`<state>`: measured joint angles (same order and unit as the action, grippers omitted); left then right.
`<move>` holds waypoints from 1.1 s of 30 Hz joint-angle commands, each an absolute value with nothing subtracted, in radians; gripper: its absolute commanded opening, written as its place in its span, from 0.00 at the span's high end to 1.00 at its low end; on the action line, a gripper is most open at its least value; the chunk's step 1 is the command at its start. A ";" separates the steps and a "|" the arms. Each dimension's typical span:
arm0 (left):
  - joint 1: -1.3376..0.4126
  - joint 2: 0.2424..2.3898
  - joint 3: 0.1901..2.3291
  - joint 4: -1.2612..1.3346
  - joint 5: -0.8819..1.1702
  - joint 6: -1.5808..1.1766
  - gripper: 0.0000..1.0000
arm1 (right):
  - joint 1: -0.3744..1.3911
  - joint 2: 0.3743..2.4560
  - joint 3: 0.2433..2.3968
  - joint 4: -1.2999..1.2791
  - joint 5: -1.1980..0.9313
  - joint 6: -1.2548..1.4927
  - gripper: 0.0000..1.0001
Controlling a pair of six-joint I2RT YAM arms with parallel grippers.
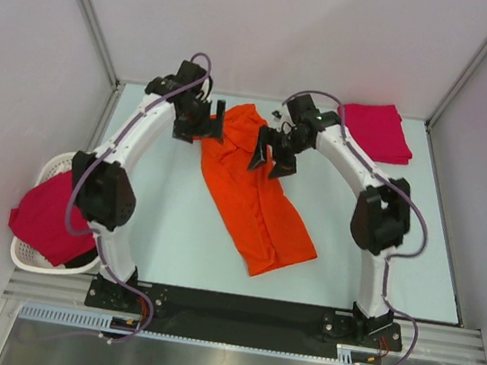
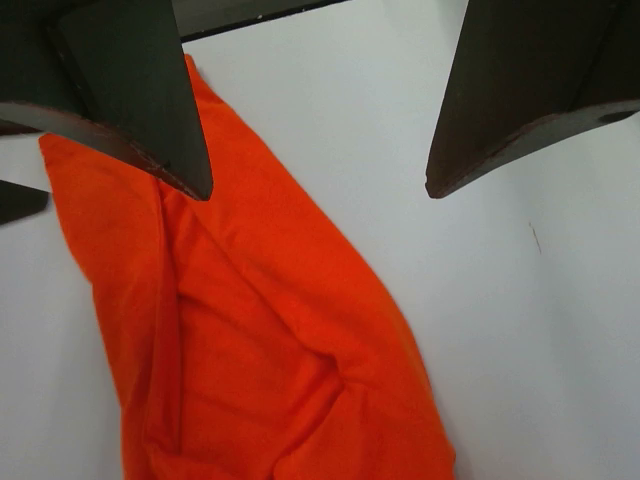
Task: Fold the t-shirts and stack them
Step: Rotate the tshirt 90 degrees
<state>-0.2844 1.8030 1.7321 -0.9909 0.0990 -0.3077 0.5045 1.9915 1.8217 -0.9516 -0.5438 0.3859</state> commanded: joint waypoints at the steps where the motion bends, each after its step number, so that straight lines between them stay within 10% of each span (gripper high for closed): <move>1: -0.279 1.974 1.966 -1.054 0.063 -0.324 0.07 | 0.499 2.274 2.024 -0.874 -0.633 0.413 0.22; 9: -0.238 2.033 2.022 -1.042 0.078 -0.338 0.08 | 0.459 2.654 2.497 -0.573 -0.857 0.752 0.28; 15: -0.225 2.029 1.948 -1.019 0.086 -0.313 0.08 | 0.419 2.681 2.421 -0.181 -0.888 1.029 0.28; 33: -0.229 2.077 1.951 -1.023 0.086 -0.313 0.09 | 0.445 2.806 2.483 -0.322 -0.864 0.993 0.35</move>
